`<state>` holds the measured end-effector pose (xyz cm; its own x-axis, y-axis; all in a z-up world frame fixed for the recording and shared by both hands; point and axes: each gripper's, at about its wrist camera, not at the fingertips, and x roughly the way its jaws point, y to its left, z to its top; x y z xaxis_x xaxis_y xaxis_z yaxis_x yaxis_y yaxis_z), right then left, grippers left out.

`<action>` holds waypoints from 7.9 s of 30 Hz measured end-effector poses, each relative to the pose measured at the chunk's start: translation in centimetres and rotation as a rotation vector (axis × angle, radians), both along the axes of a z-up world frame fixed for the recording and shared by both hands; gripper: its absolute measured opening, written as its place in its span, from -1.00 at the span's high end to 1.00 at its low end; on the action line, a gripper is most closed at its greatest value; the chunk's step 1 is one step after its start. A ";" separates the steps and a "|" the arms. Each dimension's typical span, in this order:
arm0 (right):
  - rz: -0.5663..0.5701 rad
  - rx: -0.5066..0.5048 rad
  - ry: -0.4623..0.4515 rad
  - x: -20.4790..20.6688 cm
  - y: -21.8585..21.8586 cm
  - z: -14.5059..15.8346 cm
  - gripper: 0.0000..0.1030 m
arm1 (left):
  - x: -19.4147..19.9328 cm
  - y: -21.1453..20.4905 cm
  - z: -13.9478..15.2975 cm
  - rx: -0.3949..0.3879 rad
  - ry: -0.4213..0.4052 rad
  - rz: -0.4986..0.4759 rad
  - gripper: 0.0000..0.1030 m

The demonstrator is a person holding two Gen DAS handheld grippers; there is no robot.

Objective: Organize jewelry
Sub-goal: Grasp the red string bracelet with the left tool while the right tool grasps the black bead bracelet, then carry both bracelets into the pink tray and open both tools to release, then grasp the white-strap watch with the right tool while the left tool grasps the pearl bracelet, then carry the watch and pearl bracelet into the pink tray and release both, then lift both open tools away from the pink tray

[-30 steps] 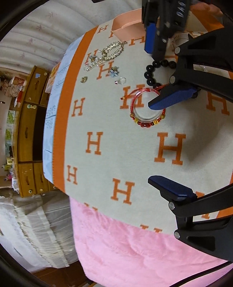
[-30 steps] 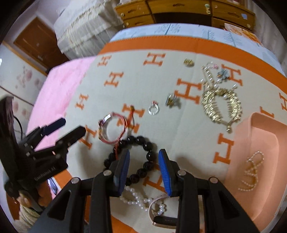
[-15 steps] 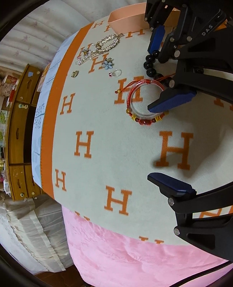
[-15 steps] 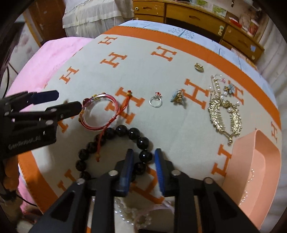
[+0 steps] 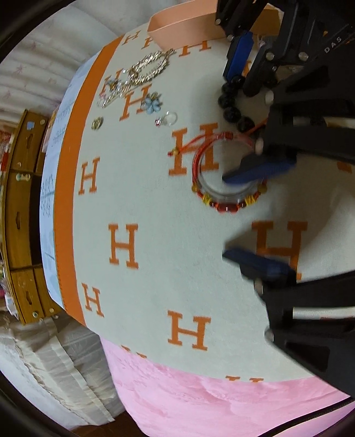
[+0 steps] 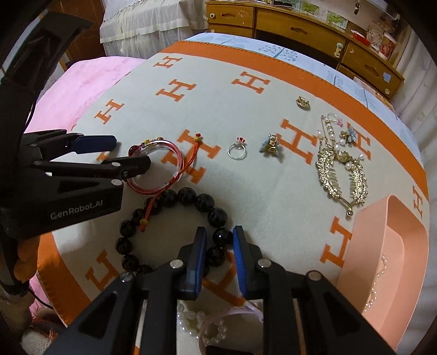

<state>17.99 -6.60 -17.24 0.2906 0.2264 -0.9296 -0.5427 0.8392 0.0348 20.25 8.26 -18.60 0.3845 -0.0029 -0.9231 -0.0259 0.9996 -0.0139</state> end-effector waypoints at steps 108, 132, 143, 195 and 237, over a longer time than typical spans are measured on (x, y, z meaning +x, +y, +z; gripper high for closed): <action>-0.220 0.295 -0.240 -10.0 -13.2 7.0 0.31 | -12.9 -6.0 9.0 0.047 -0.381 0.026 -0.60; -0.003 0.152 -0.061 -7.0 -5.0 1.1 0.63 | -12.0 -5.6 2.5 0.073 -0.167 -0.062 -0.60; -0.037 0.221 -0.066 -7.1 -6.2 1.1 0.93 | -10.4 -6.4 0.9 -0.005 -0.089 -0.120 -0.60; -0.436 0.621 -0.269 -8.5 -24.8 7.1 0.93 | -5.2 -23.1 15.6 -0.228 -0.394 -0.426 0.90; -0.366 0.341 -0.197 -7.5 -18.1 5.7 0.78 | -9.8 -14.2 9.0 -0.111 -0.351 -0.184 -0.75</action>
<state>10.44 -24.69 -11.54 0.5690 0.3574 -0.7406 -0.2408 0.9336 0.2655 10.46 -5.92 -9.57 0.6597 -0.1929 -0.7263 0.1788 0.9790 -0.0976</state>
